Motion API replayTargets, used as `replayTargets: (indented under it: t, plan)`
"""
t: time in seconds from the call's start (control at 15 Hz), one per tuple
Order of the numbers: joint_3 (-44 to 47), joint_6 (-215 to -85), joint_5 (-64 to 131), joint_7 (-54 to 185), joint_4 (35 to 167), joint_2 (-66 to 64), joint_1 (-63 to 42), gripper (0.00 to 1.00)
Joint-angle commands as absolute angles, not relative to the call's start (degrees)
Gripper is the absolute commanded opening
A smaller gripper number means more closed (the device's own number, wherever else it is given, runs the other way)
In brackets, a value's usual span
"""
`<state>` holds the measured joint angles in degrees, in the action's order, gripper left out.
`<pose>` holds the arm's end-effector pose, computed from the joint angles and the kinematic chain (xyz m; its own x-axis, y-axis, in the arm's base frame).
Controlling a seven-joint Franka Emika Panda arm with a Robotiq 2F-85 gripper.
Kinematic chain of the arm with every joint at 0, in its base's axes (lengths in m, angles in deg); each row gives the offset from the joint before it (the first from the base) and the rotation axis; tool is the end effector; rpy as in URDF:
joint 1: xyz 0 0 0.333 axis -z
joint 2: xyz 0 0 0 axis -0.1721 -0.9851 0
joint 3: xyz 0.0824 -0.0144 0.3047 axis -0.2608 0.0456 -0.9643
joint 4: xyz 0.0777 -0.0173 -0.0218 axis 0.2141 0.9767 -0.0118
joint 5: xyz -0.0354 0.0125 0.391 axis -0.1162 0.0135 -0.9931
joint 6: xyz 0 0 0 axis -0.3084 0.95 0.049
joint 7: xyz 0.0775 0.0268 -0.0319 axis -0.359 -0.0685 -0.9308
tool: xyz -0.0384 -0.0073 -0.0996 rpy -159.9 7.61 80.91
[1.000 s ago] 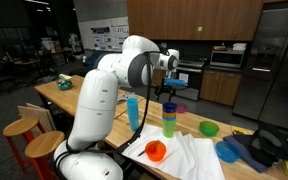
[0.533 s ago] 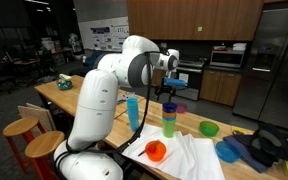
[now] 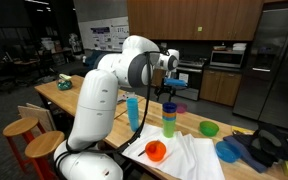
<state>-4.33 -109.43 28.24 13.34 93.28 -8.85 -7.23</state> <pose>0.6532 -0.0090 0.4161 0.6744 0.7266 -0.1315 0.6948 -0.6847 -0.2199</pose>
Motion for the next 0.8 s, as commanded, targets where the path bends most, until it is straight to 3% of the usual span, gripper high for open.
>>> replayTargets:
  t: [0.0, 0.73]
  plan:
    - [-5.0, -109.7, 29.5, 13.7, 93.4, -8.8, -7.2, 1.0]
    - [-5.5, -117.7, 40.0, 26.2, 87.9, -13.0, -11.9, 1.0]
